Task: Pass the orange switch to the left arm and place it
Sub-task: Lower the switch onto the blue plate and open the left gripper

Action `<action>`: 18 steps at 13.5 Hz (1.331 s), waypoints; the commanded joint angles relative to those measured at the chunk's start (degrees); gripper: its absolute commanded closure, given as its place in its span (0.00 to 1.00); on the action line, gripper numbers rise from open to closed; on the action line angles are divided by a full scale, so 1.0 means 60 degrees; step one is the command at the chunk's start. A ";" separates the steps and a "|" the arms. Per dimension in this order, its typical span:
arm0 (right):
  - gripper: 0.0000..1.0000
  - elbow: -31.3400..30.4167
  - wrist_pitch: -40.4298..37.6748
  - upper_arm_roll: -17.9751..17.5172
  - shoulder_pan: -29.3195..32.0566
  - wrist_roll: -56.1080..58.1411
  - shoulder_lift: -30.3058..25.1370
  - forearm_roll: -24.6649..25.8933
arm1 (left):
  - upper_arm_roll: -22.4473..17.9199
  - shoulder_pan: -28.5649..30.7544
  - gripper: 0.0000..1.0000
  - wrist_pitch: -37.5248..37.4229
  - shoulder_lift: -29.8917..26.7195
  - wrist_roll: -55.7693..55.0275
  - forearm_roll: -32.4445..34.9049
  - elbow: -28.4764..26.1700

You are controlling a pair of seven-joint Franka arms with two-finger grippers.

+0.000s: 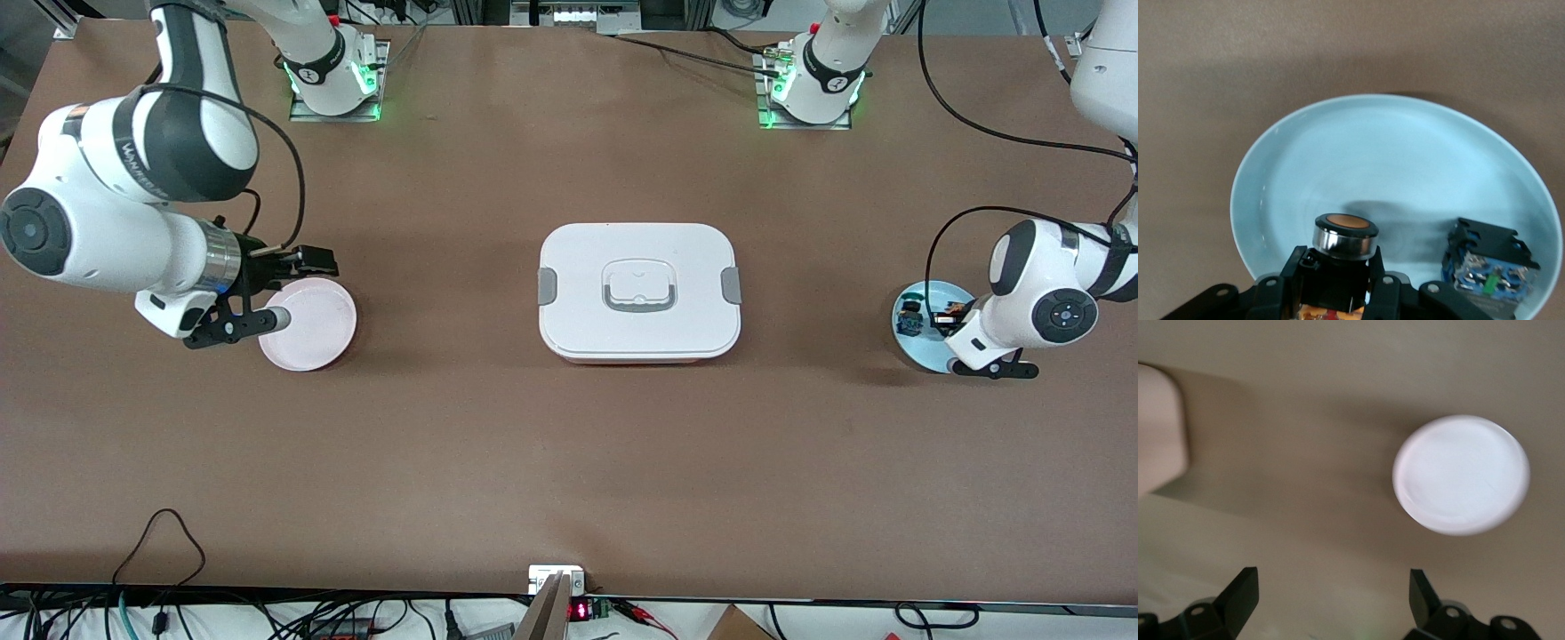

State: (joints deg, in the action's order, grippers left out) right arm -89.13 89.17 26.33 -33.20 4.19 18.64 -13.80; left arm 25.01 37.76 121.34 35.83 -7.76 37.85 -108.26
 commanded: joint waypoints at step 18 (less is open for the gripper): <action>0.00 -0.0582 0.0707 -0.4564 0.5547 -0.1401 -0.2007 0.3120 | 0.2187 0.0078 0.00 -0.5192 -0.1607 0.2275 -0.2499 0.4490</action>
State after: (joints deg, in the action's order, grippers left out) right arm -86.77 89.93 0.04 -1.18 -3.46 11.01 5.30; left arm 34.91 38.38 94.48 25.15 3.98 23.85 -86.20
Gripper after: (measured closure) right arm 0.000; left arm 0.000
